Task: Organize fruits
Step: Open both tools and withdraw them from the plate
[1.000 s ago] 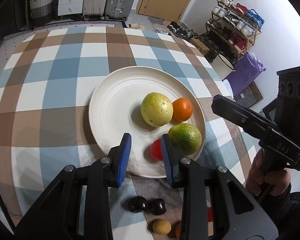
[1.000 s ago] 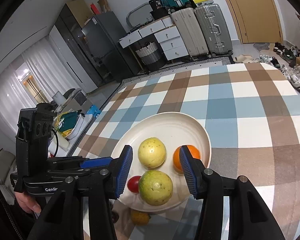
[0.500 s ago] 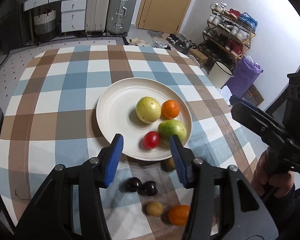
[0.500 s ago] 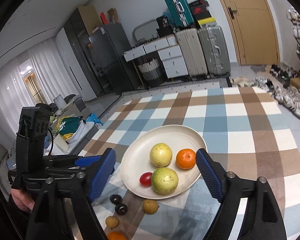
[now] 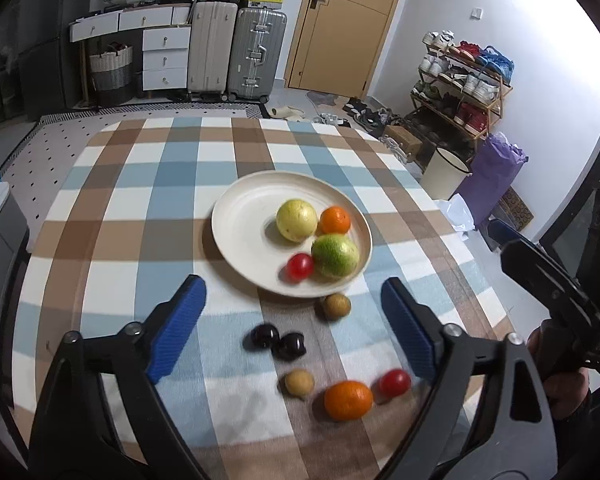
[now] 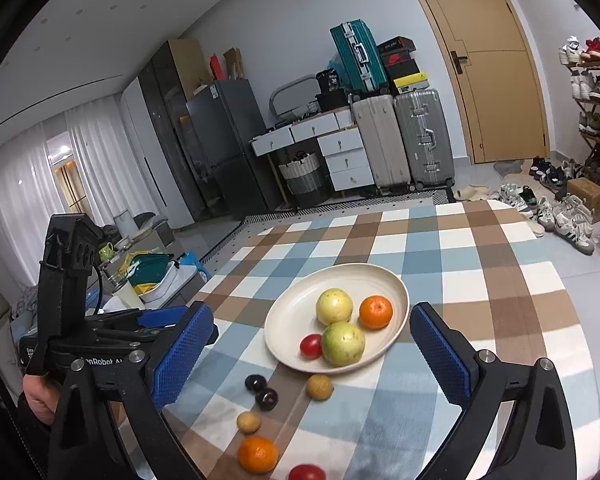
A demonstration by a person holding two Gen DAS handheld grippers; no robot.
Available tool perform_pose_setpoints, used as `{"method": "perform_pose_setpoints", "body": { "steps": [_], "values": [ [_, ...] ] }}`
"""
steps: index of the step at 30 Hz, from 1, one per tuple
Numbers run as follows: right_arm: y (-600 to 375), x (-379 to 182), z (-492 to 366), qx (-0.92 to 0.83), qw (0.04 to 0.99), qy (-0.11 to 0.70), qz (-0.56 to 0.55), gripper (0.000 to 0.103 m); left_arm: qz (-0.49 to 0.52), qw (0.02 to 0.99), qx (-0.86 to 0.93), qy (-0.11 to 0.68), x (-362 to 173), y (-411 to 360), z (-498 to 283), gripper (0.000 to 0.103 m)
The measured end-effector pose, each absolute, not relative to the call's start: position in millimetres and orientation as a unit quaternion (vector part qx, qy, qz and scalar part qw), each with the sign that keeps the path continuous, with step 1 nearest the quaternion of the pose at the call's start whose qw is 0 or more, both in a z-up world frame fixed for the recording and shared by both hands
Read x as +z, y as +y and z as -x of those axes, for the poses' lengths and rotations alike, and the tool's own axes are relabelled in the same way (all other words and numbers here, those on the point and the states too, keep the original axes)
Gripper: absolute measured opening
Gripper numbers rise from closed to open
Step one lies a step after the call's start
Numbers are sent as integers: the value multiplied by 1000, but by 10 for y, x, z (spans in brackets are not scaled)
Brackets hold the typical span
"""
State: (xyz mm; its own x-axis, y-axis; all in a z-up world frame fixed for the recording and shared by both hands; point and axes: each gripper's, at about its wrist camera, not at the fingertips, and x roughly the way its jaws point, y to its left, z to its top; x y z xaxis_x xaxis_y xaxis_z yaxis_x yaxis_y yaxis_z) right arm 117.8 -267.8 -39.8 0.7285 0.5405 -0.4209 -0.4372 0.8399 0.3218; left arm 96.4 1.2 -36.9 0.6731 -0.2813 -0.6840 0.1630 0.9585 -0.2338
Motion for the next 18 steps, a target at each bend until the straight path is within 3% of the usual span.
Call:
{"method": "perform_pose_setpoints", "body": {
  "steps": [4,18],
  "values": [
    [-2661,-371,-974,283,923,245,-94,102,80,918,-108,372,-382,51,-729,102],
    [-2561,-507,-579,251,931,259,-53,102,68,926,-81,362,-622,83,-237,102]
  ]
}}
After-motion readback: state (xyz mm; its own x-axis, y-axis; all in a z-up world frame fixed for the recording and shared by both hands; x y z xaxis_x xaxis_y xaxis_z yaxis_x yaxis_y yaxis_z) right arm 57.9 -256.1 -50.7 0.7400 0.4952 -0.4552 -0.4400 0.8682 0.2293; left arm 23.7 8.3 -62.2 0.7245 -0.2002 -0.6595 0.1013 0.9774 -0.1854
